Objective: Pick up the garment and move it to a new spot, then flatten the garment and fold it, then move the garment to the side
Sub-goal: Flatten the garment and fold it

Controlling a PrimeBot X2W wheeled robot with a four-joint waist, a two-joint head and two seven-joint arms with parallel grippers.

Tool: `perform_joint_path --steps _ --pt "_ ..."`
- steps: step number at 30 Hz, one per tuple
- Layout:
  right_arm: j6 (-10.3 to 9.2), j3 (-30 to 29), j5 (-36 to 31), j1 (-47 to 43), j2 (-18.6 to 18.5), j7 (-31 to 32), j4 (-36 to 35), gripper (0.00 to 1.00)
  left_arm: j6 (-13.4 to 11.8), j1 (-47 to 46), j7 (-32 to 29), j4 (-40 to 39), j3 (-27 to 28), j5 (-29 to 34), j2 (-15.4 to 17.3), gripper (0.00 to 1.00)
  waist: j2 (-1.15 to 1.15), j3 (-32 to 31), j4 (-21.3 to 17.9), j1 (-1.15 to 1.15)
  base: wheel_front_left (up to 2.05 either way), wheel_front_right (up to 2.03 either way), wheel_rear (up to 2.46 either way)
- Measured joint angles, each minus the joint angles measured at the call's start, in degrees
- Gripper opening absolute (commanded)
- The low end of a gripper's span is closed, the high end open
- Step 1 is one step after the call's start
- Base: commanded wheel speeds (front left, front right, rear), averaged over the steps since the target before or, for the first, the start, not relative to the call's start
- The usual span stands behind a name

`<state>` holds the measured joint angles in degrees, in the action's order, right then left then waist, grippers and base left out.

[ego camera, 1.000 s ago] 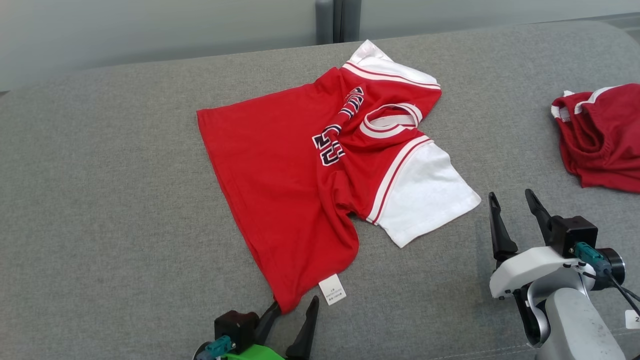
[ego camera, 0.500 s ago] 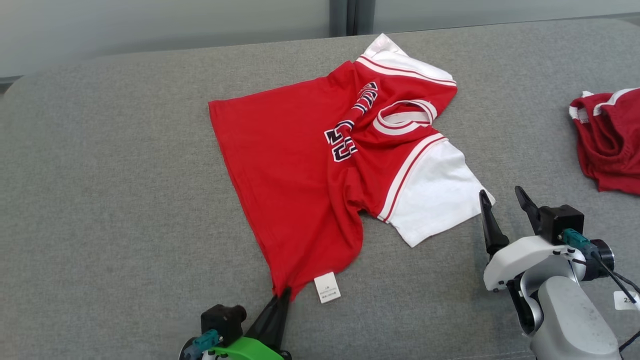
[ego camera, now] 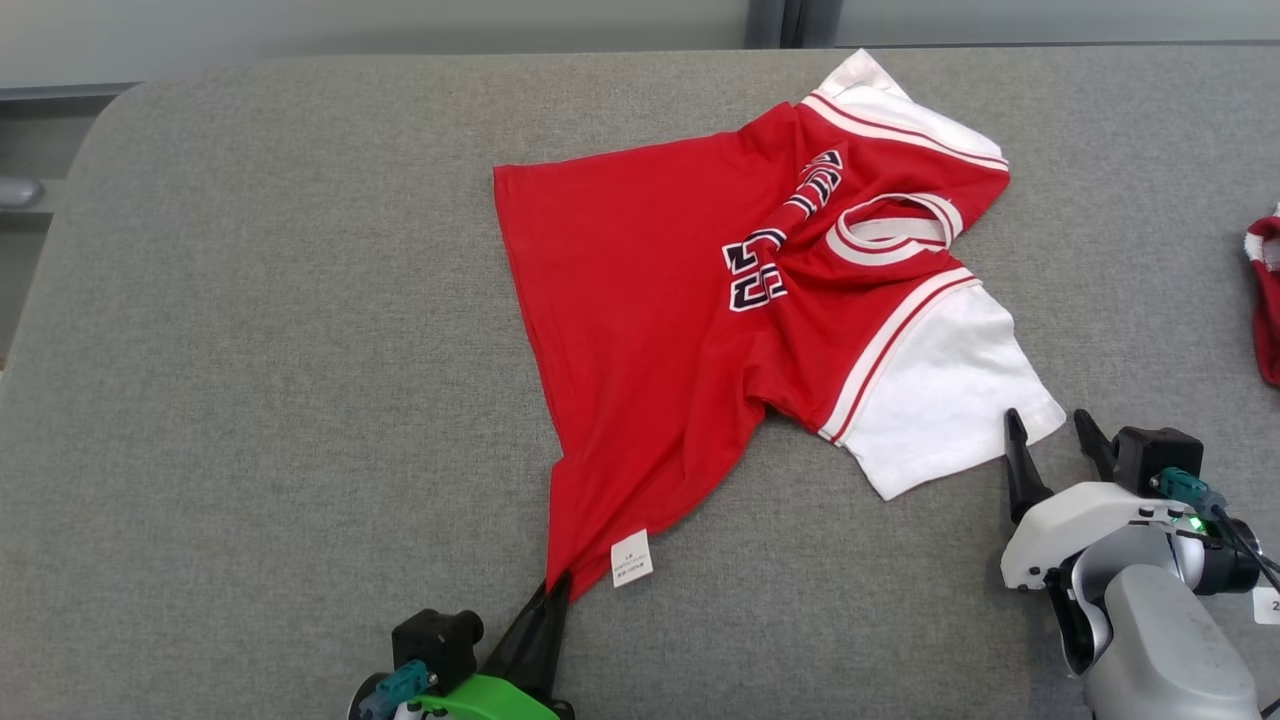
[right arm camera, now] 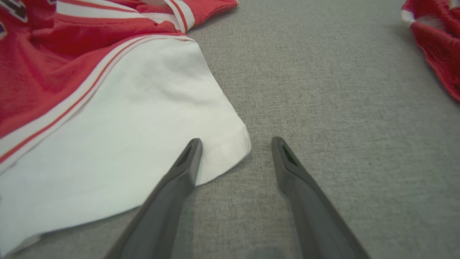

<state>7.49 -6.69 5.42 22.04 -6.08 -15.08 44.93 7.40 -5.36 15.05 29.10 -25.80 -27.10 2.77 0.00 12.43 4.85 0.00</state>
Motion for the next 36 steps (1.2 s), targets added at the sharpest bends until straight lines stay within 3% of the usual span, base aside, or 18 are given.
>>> perform_joint_path --steps 5,6,7,8,16,24,31,36 --pt "-0.02 0.47 -0.13 1.44 0.05 -0.29 2.12 1.0 0.1 -0.04 0.0 -0.34 0.15 0.67 0.0 0.0 0.0 0.84 0.79 0.0 0.0 0.0 0.0" --pt "-0.02 0.57 -0.12 1.92 -0.03 -0.44 2.8 0.76 0.11 -0.05 0.07 -0.35 0.19 0.9 0.0 0.0 0.0 0.95 0.85 0.0 0.0 0.0 0.0" --pt "-0.02 0.65 -0.12 2.27 -0.07 -0.53 3.5 0.42 0.12 -0.05 0.11 -0.35 0.2 1.04 -0.01 0.0 0.0 1.0 0.91 0.0 0.0 0.0 0.0" --pt "-0.01 0.68 -0.02 2.7 -0.04 -0.59 4.22 0.0 0.12 -0.08 0.1 -0.35 0.21 1.11 -0.01 0.0 0.0 0.99 0.97 0.0 0.0 0.0 0.0" --pt "0.07 -0.46 2.64 2.8 0.6 -0.33 5.39 0.0 0.12 0.04 0.1 -0.34 1.97 2.21 -0.01 0.0 0.0 -0.66 0.94 0.0 0.0 0.0 0.0" --pt "0.04 -1.87 6.06 -0.44 1.08 -0.04 -1.43 0.0 0.12 1.72 0.09 -1.1 6.24 5.09 0.42 0.0 0.0 -5.29 0.18 0.0 0.0 0.0 0.0" --pt "0.04 0.27 8.98 -2.66 1.27 0.03 -8.49 0.0 0.12 3.54 0.09 -3.18 10.71 5.73 3.76 0.0 0.0 -11.19 -1.0 0.0 0.0 0.0 0.0" --pt "0.04 3.13 10.27 -1.21 -0.46 0.03 -12.65 0.0 0.12 -0.25 0.08 -4.79 10.26 6.19 8.66 0.0 0.0 -14.34 -2.25 0.0 0.0 0.0 0.0"
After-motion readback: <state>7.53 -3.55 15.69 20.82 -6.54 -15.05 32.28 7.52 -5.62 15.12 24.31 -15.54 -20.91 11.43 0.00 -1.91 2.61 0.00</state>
